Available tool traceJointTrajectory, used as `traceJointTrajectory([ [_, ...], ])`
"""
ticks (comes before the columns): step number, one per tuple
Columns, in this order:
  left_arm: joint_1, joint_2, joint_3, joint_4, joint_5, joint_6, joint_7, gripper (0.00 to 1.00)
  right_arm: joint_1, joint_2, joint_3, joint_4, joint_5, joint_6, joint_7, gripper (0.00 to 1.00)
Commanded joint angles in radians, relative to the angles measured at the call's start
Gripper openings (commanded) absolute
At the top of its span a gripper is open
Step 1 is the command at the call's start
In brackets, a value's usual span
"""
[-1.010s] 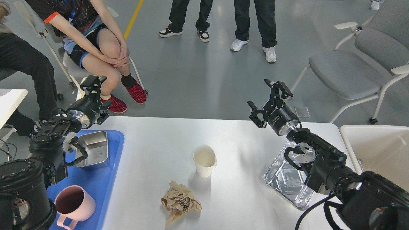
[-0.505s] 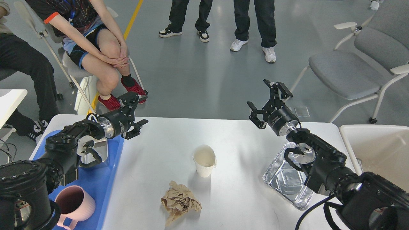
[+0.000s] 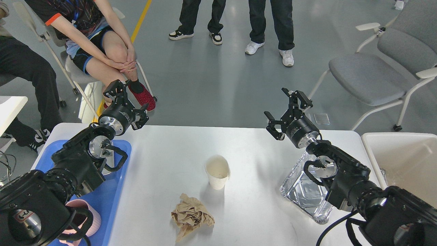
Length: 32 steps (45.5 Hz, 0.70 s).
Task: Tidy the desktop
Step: 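Raise the left gripper up and away from the basin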
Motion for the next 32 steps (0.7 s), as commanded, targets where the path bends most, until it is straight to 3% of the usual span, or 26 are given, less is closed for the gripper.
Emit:
traceJointTrajectory([
  [1,0.009,0.003,-0.017,-0.014,-0.002,-0.108,0.002,0.97,-0.003,-0.003,-0.001,0.000,0.000,0.003,0.000,1.00],
  [5,0.011,0.014,-0.013,-0.017,0.000,-0.174,0.009,0.97,-0.014,-0.005,-0.006,0.002,0.000,0.008,0.000,1.00],
  [17,0.071,0.004,0.026,-0.045,0.013,-0.208,0.031,0.97,-0.014,-0.008,-0.006,0.005,0.000,0.020,0.002,1.00],
  [24,0.125,0.026,0.047,-0.190,0.041,-0.191,0.069,0.97,-0.014,-0.009,-0.009,0.005,0.000,0.028,0.000,1.00],
  [32,0.111,0.007,0.044,-0.209,0.216,-0.144,0.111,0.97,-0.016,-0.009,-0.010,0.005,0.000,0.029,0.002,1.00],
])
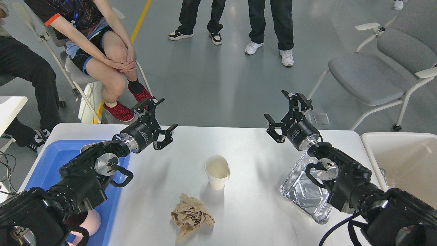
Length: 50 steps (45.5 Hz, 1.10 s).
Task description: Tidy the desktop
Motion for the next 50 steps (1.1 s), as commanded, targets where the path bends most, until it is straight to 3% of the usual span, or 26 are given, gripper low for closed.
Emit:
traceJointTrajectory([
  [1,-0.009,-0.008,-0.006,-0.022,0.102,0.039,0.018,0.97,-0.001,0.000,0.000,-0.001,0.000,0.001,0.000,1.00],
  [15,-0.015,0.016,-0.020,-0.059,0.099,0.122,-0.002,0.97,-0.001,0.003,-0.022,-0.002,-0.008,0.001,0.000,1.00],
  [28,-0.006,0.035,-0.022,-0.059,0.098,0.125,-0.005,0.98,0.027,-0.058,-0.281,-0.004,-0.026,-0.001,0.001,1.00],
  [41,-0.001,0.061,-0.022,-0.060,0.098,0.122,-0.005,0.98,0.068,-0.233,-0.512,-0.002,-0.058,0.004,0.012,1.00],
  [50,0.005,0.090,-0.020,-0.059,0.099,0.114,-0.005,0.98,0.056,-0.463,-0.572,0.015,-0.092,0.076,0.045,1.00],
])
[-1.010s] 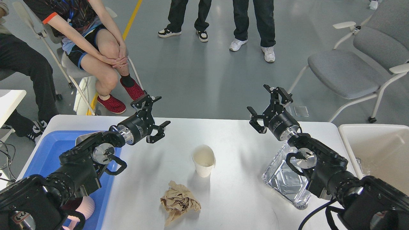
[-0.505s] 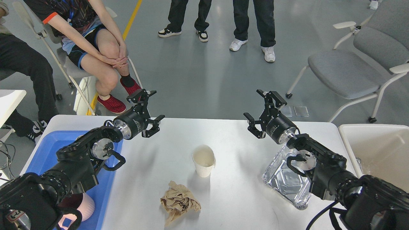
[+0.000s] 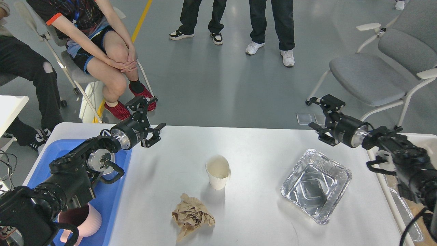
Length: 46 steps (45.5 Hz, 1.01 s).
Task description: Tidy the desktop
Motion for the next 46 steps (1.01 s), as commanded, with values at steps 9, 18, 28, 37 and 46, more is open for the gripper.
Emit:
traceJointTrajectory([
  [9,0.010,0.027,0.004,-0.001,0.001,-0.011,0.000,0.98,-0.068,-0.360,-0.062,0.055,-0.067,0.072,0.030,1.00],
  [18,0.010,0.042,0.007,0.001,0.001,-0.014,0.002,0.98,-0.111,-0.666,-0.058,0.171,-0.069,0.086,0.057,1.00],
  [28,0.010,0.056,0.008,-0.001,0.001,-0.020,0.002,0.98,-0.187,-0.926,-0.052,0.251,-0.069,0.089,0.060,1.00],
  [37,0.016,0.059,0.011,0.001,0.002,-0.022,0.002,0.98,-0.237,-0.992,-0.041,0.253,-0.067,0.089,0.079,1.00],
  [46,0.030,0.049,0.005,0.001,0.002,-0.019,0.002,0.98,-0.240,-0.926,-0.046,0.294,-0.077,0.073,0.080,1.00],
])
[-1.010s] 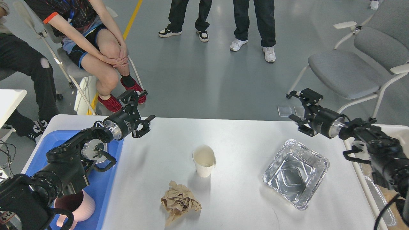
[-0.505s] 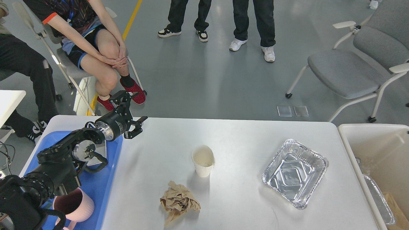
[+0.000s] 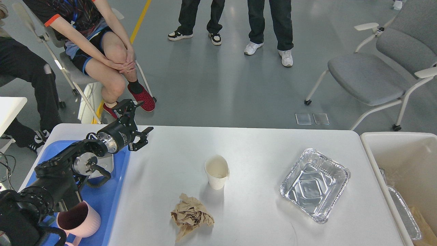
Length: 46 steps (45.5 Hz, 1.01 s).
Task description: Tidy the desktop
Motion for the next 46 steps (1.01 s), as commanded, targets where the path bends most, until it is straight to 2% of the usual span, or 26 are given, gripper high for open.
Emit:
traceJointTrajectory([
  [1,0.002,-0.008,-0.002,0.000,0.001,0.003,0.000,0.98,-0.002,0.068,-0.005,0.021,-0.016,-0.020,0.001,1.00],
  [9,0.001,-0.009,-0.002,0.000,0.001,0.006,0.002,0.98,0.044,0.211,-0.004,0.021,-0.173,-0.093,0.001,1.00],
  [12,-0.001,-0.011,-0.002,-0.001,0.001,0.006,0.002,0.98,0.102,0.222,-0.004,0.056,-0.203,-0.078,0.004,1.00],
  [15,0.001,-0.011,-0.002,-0.001,0.001,0.005,0.002,0.97,0.118,0.175,-0.004,0.171,-0.216,-0.066,0.040,1.00],
  [17,0.001,-0.009,0.000,-0.001,0.001,0.003,0.002,0.98,0.116,0.100,-0.002,0.263,-0.222,-0.060,0.085,1.00],
  [19,0.002,-0.006,0.000,-0.001,0.001,0.003,0.002,0.98,0.118,0.024,0.004,0.355,-0.237,-0.046,0.107,1.00],
  [24,0.001,-0.003,0.005,-0.001,0.001,0.003,0.002,0.98,0.116,-0.105,0.016,0.561,-0.276,-0.046,0.107,1.00],
  [31,0.004,-0.002,0.011,-0.001,0.002,0.005,0.002,0.98,0.112,-0.250,0.013,0.625,-0.282,-0.034,0.107,1.00],
  [38,0.013,-0.006,0.012,-0.001,0.002,0.008,0.002,0.98,0.107,-0.261,0.019,0.641,-0.283,-0.037,0.105,1.00],
  [46,0.018,-0.003,0.011,-0.001,0.002,0.008,0.002,0.97,0.105,-0.169,0.016,0.628,-0.288,-0.063,0.102,1.00],
])
